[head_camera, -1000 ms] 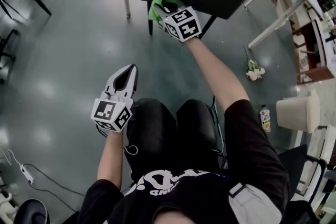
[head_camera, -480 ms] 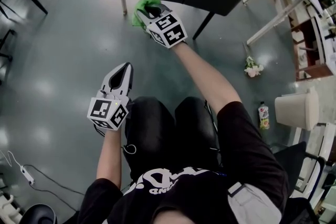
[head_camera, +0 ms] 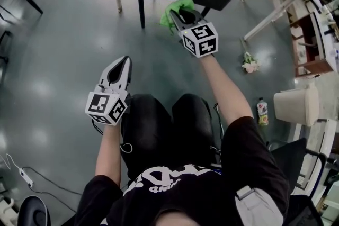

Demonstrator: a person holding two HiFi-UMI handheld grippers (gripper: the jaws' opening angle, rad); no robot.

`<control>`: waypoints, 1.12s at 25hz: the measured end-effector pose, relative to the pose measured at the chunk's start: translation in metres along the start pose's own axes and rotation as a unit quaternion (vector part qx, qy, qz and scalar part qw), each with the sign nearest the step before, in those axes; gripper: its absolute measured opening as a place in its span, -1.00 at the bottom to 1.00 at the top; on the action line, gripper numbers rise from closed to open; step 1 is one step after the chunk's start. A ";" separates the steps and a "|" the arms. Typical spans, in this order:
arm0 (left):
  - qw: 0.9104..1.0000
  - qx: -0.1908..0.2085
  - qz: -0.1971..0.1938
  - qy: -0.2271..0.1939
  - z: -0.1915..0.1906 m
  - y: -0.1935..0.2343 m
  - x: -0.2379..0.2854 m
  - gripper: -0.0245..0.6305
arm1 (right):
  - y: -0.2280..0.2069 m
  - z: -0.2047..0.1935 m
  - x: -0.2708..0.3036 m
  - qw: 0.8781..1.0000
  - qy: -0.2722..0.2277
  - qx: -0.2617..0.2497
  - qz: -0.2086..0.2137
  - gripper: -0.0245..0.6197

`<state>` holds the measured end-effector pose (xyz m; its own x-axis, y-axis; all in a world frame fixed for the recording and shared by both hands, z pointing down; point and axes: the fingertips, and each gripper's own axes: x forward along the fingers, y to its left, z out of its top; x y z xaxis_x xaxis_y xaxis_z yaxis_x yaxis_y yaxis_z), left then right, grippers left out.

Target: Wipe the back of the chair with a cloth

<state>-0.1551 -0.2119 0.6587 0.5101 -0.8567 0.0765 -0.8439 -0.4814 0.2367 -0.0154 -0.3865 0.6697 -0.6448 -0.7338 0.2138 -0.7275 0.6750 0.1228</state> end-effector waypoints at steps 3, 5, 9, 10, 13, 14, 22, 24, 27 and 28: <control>1.000 0.000 0.000 -0.004 0.002 -0.003 0.003 -0.93 | -0.023 -0.014 -0.033 0.999 0.000 0.017 -0.030 -0.78; 1.000 0.003 -0.003 -0.005 0.002 -0.006 0.003 -0.93 | -0.035 -0.023 -0.054 0.999 0.002 0.022 -0.047 -0.78; 1.000 0.013 -0.008 0.000 0.000 -0.010 0.004 -0.93 | -0.042 -0.036 -0.083 0.997 0.006 0.029 -0.065 -0.78; 1.000 0.014 -0.009 0.001 0.000 -0.011 0.005 -0.93 | -0.041 -0.036 -0.087 0.997 0.005 0.030 -0.064 -0.78; 1.000 0.017 -0.011 0.008 0.005 -0.016 0.007 -0.93 | -0.033 -0.026 -0.096 0.998 0.000 0.034 -0.057 -0.78; 1.000 0.017 -0.012 0.011 0.010 -0.019 0.007 -0.93 | -0.029 -0.019 -0.099 0.998 -0.003 0.037 -0.054 -0.78; 0.999 -0.009 -0.008 0.038 0.125 -0.045 -0.013 -0.93 | 0.004 0.110 -0.113 0.999 -0.003 0.043 -0.002 -0.78; 0.999 -0.016 -0.010 0.047 0.167 -0.051 -0.017 -0.93 | 0.007 0.155 -0.118 0.999 -0.001 0.048 0.009 -0.78; 0.998 -0.027 -0.011 0.061 0.236 -0.062 -0.031 -0.93 | 0.014 0.227 -0.133 0.997 0.003 0.067 0.027 -0.78; 0.997 -0.028 -0.011 0.064 0.261 -0.067 -0.036 -0.93 | 0.014 0.251 -0.140 0.997 0.004 0.075 0.027 -0.78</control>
<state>-0.1607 -0.1971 0.3874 0.5483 -0.8136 0.1932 -0.8237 -0.4856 0.2927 0.0056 -0.2939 0.3981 -0.6821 -0.6960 0.2243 -0.7193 0.6938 -0.0345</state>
